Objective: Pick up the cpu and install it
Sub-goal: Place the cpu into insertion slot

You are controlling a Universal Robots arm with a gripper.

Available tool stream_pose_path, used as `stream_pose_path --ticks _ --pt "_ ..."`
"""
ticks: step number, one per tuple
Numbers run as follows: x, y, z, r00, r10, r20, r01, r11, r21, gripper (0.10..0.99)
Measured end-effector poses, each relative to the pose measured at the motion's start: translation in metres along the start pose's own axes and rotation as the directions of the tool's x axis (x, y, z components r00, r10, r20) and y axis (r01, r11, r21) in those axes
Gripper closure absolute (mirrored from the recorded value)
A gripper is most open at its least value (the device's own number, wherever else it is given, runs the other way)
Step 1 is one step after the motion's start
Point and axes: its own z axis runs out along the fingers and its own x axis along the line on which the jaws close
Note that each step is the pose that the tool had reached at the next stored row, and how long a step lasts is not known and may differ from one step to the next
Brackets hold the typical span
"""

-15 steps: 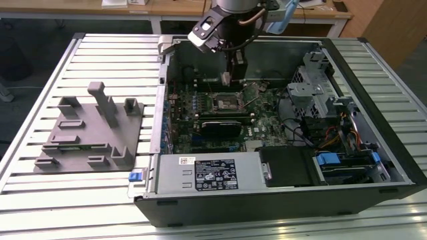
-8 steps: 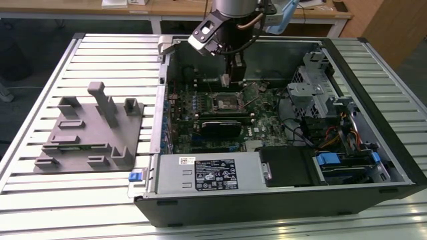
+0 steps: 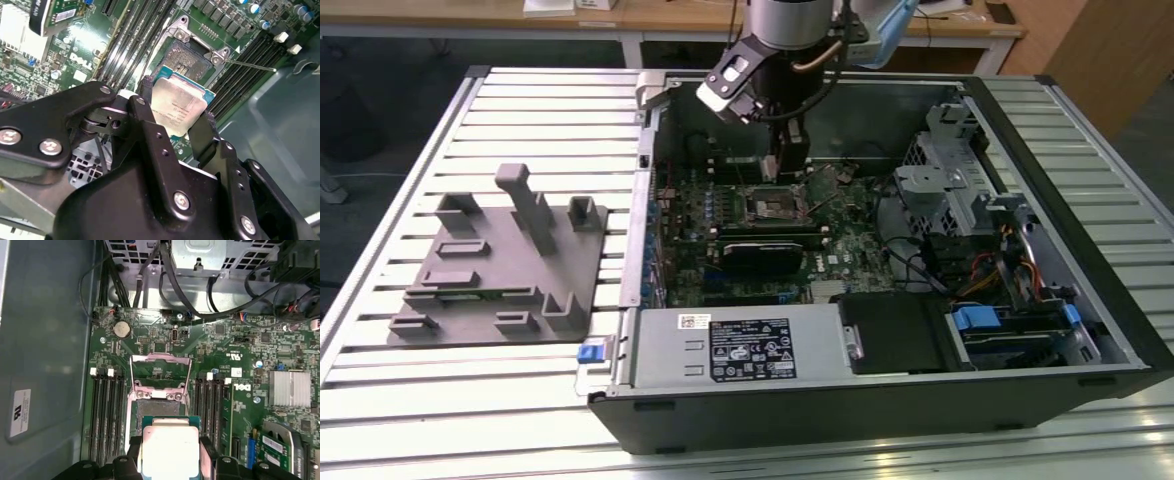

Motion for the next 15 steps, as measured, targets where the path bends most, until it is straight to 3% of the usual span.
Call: stream_pose_path --ticks 11,15 --pt "0.0013 -0.0015 0.0199 1.0 0.0 0.0 0.0 1.0 0.0 0.545" --pt "0.0014 -0.0016 0.0215 1.0 0.0 0.0002 0.0 1.0 0.0 0.545"
